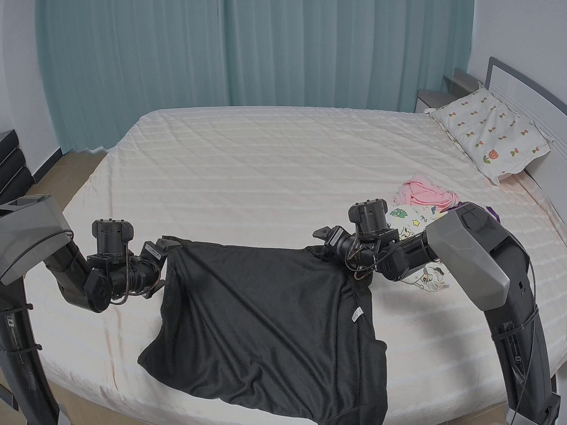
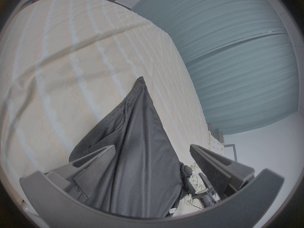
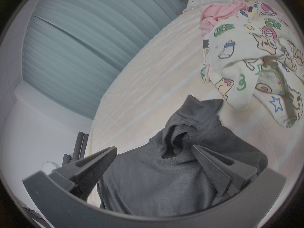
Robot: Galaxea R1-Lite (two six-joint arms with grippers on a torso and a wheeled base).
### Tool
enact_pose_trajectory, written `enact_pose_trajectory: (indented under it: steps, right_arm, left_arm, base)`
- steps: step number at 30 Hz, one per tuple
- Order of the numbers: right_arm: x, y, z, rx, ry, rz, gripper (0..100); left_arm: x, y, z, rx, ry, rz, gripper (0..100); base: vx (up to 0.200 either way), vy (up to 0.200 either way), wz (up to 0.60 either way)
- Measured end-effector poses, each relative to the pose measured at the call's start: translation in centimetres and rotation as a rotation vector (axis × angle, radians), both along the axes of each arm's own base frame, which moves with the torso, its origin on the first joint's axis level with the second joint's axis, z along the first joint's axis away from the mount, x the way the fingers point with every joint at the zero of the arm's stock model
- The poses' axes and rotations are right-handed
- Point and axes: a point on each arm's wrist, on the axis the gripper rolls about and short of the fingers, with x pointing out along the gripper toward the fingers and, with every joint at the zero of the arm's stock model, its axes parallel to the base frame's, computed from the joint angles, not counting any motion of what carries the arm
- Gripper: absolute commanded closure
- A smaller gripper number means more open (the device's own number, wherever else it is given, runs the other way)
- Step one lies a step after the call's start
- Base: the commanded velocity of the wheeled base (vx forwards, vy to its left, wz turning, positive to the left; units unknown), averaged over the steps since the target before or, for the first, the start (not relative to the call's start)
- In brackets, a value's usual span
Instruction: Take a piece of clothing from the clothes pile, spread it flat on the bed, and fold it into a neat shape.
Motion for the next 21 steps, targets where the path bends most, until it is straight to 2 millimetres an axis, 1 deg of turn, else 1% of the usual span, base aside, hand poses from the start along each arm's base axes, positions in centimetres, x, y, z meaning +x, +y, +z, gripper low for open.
enact_pose_trajectory:
  steps: [8,14,21]
  right_arm:
    - [0.8,0.1,-1.1,-0.001,0.009,-0.013,0]
    - [1.0,0.1,-1.6,-0.005,0.008,-0.021,0]
    - [1.2,0.1,-1.9,-0.011,0.002,-0.035,0]
  left_arm:
    - [-0.5,0.2,0.4,-0.027,0.0,0.015,0]
    - [-0.6,0.2,0.4,-0.039,0.003,0.003,0]
    - [-0.8,0.1,0.4,-0.059,0.008,-0.022,0]
  base:
    - [0.0,0.0,0.0]
    - [0.2,0.0,0.0]
    - [0.0,0.0,0.0]
